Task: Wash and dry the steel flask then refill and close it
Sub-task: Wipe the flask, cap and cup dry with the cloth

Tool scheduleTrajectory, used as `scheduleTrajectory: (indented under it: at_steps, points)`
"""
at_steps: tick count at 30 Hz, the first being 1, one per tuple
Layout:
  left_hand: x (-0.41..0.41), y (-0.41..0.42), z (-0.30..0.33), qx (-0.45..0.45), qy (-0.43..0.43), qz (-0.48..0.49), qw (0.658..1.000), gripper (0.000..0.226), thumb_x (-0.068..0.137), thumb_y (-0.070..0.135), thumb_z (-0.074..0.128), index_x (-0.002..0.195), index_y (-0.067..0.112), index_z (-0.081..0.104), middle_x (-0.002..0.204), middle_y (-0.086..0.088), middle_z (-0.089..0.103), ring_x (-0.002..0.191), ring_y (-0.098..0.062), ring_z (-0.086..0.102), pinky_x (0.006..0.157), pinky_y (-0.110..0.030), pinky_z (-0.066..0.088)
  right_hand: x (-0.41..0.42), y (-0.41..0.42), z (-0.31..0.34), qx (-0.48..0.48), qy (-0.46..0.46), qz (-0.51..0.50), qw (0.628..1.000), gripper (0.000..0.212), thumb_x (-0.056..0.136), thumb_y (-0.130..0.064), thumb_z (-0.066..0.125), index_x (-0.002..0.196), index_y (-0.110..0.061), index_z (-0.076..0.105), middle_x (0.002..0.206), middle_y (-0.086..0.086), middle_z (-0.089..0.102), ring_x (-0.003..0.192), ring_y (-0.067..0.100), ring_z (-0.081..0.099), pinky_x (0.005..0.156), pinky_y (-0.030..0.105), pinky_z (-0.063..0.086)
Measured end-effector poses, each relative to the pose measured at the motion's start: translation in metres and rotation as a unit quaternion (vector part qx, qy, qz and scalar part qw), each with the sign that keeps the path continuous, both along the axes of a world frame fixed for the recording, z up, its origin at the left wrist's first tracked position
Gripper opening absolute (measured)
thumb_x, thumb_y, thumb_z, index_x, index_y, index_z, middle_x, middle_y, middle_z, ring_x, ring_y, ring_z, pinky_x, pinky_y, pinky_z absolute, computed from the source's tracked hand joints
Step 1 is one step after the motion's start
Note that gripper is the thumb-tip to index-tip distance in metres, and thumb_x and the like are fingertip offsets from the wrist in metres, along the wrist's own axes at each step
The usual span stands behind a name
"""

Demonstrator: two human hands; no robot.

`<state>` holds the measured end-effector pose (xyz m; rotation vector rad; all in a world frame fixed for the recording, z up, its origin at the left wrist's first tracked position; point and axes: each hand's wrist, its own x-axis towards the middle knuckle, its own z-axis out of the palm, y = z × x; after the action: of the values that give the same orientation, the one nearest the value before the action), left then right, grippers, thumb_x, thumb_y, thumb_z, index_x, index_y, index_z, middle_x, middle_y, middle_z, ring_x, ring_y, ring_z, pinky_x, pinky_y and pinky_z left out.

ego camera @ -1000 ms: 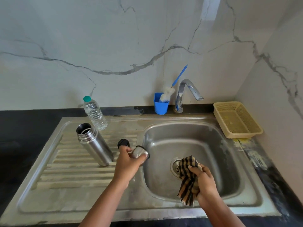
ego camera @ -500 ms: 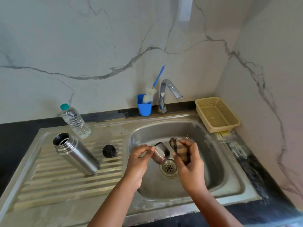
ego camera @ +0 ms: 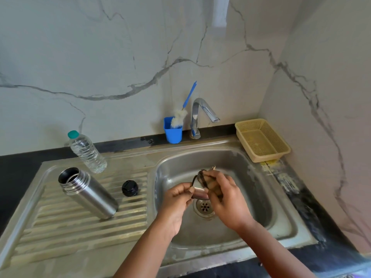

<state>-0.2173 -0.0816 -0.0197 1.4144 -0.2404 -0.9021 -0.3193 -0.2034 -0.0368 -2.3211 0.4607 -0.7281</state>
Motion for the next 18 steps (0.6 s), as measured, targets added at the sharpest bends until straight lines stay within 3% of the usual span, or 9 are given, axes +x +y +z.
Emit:
scheduleTrajectory:
  at_steps: [2, 4, 5, 7, 9, 10, 13, 15, 18]
  points:
    - [0.002, -0.002, -0.003, 0.003, 0.009, 0.02, 1.0, 0.037, 0.095, -0.011, 0.046, 0.078, 0.009, 0.073, 0.082, -0.013, 0.075, 0.083, -0.015, 0.072, 0.084, -0.025, 0.05, -0.002, 0.004, 0.001, -0.127, 0.002, 0.048, 0.991, 0.048, 0.079, -0.004, 0.064, 0.122, -0.025, 0.059, 0.116, -0.018, 0.061, 0.117, 0.017, 0.053, 0.086, 0.036, 0.053]
    - [0.003, 0.0, -0.006, 0.007, 0.014, 0.026, 1.0, 0.038, 0.093, -0.014, 0.044, 0.083, 0.008, 0.074, 0.085, -0.01, 0.075, 0.084, -0.015, 0.069, 0.081, -0.024, 0.054, -0.007, 0.003, -0.004, -0.297, 0.008, 0.124, 0.947, 0.037, 0.084, -0.01, 0.064, 0.119, -0.022, 0.063, 0.123, -0.007, 0.063, 0.126, 0.025, 0.052, 0.089, 0.035, 0.048]
    - [0.004, 0.001, -0.008, 0.01, 0.002, 0.023, 1.0, 0.036, 0.093, -0.014, 0.044, 0.088, 0.006, 0.073, 0.089, -0.011, 0.075, 0.087, -0.016, 0.068, 0.085, -0.025, 0.055, -0.008, 0.0, -0.004, -0.307, 0.01, 0.14, 0.941, 0.034, 0.087, -0.014, 0.064, 0.12, -0.022, 0.063, 0.125, -0.006, 0.062, 0.128, 0.025, 0.051, 0.091, 0.035, 0.047]
    - [0.005, 0.004, -0.011, 0.012, -0.039, 0.016, 0.999, 0.029, 0.096, -0.01, 0.047, 0.097, 0.005, 0.071, 0.096, -0.012, 0.075, 0.095, -0.017, 0.068, 0.097, -0.031, 0.051, -0.004, -0.005, -0.004, -0.202, 0.013, 0.13, 0.971, 0.037, 0.088, -0.025, 0.068, 0.124, -0.024, 0.059, 0.126, -0.013, 0.059, 0.129, 0.016, 0.048, 0.096, 0.031, 0.048]
    - [0.006, 0.007, -0.014, -0.006, -0.071, 0.013, 0.997, 0.021, 0.099, -0.001, 0.05, 0.103, 0.005, 0.07, 0.099, -0.01, 0.075, 0.1, -0.015, 0.067, 0.103, -0.032, 0.047, 0.0, -0.004, 0.001, 0.002, -0.002, 0.082, 0.997, 0.047, 0.084, -0.031, 0.075, 0.126, -0.028, 0.056, 0.123, -0.019, 0.058, 0.122, 0.008, 0.051, 0.096, 0.027, 0.048]
    - [0.005, 0.007, -0.014, -0.019, -0.076, 0.011, 0.997, 0.019, 0.099, 0.002, 0.052, 0.106, 0.004, 0.069, 0.1, -0.01, 0.075, 0.102, -0.016, 0.067, 0.104, -0.032, 0.046, 0.002, -0.002, 0.005, 0.123, -0.017, 0.057, 0.991, 0.051, 0.081, -0.03, 0.079, 0.125, -0.03, 0.054, 0.118, -0.016, 0.062, 0.115, 0.008, 0.057, 0.096, 0.027, 0.049]
    - [0.007, 0.012, -0.011, -0.037, -0.105, -0.009, 0.994, 0.018, 0.1, 0.01, 0.053, 0.11, 0.006, 0.068, 0.106, -0.01, 0.073, 0.11, -0.02, 0.065, 0.103, -0.029, 0.047, 0.005, -0.003, 0.014, 0.446, -0.082, 0.057, 0.889, 0.06, 0.073, -0.015, 0.085, 0.122, -0.026, 0.051, 0.111, -0.001, 0.07, 0.106, 0.02, 0.067, 0.094, 0.036, 0.054]
    - [0.01, 0.014, -0.006, -0.027, -0.134, -0.061, 0.989, 0.018, 0.101, 0.01, 0.051, 0.108, 0.007, 0.067, 0.104, -0.009, 0.073, 0.107, -0.018, 0.066, 0.095, -0.022, 0.048, 0.004, -0.004, 0.013, 0.492, -0.082, 0.064, 0.864, 0.063, 0.071, -0.007, 0.086, 0.121, -0.021, 0.052, 0.112, 0.005, 0.07, 0.108, 0.027, 0.066, 0.093, 0.04, 0.055]
    - [0.015, 0.013, -0.001, -0.002, -0.15, -0.119, 0.982, 0.02, 0.102, 0.013, 0.05, 0.104, 0.007, 0.069, 0.099, -0.007, 0.075, 0.102, -0.016, 0.068, 0.092, -0.021, 0.049, 0.003, 0.001, 0.004, 0.359, -0.034, 0.057, 0.931, 0.067, 0.07, -0.012, 0.088, 0.122, -0.029, 0.05, 0.113, -0.003, 0.069, 0.103, 0.02, 0.067, 0.09, 0.036, 0.054]
